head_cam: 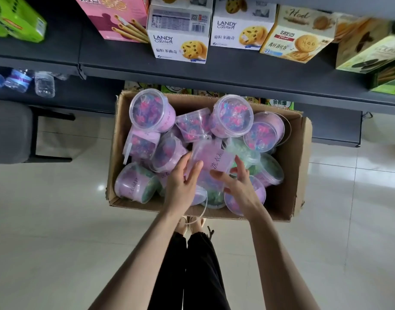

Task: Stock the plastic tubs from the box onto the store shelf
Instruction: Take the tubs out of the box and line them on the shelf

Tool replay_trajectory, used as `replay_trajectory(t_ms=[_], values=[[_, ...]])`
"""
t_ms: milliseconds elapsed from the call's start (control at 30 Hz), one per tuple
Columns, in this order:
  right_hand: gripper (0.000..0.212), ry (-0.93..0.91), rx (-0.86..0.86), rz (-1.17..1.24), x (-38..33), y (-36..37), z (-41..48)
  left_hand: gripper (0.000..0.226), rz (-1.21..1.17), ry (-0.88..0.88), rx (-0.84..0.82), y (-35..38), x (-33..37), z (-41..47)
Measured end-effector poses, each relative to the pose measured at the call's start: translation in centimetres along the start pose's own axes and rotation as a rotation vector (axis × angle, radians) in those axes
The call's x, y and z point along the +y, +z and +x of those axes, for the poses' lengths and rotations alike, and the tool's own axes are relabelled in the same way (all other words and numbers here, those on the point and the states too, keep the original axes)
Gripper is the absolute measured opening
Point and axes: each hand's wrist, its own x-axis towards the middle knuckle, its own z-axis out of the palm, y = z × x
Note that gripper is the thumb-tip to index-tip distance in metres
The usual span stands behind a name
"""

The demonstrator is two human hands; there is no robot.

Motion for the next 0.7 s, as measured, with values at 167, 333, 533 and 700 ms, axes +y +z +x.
replay_trajectory(t_ms=[167, 333, 533, 700], values=[[0.075, 0.076, -0.157, 0.296, -1.8, 1.0, 0.1, 0.040, -0.064, 0.097, -0.253, -4.3, 1.7, 2.6], [0.076, 0.065, -0.050, 0.485, -3.2, 4.3, 2.1, 0.049, 0.235, 0.125, 0.384, -7.2, 0.5, 7.3], [0.058, 0.032, 0.018, 0.474, -3.3, 5.9, 4.9, 0.091, 0.868, 0.119, 0.265, -8.8, -1.3, 13.5], [0.071, 0.002, 0.055, 0.399, -3.6, 6.2, 4.3, 0.053, 0.698, 0.333, 0.252, -9.0, -0.9, 11.6]])
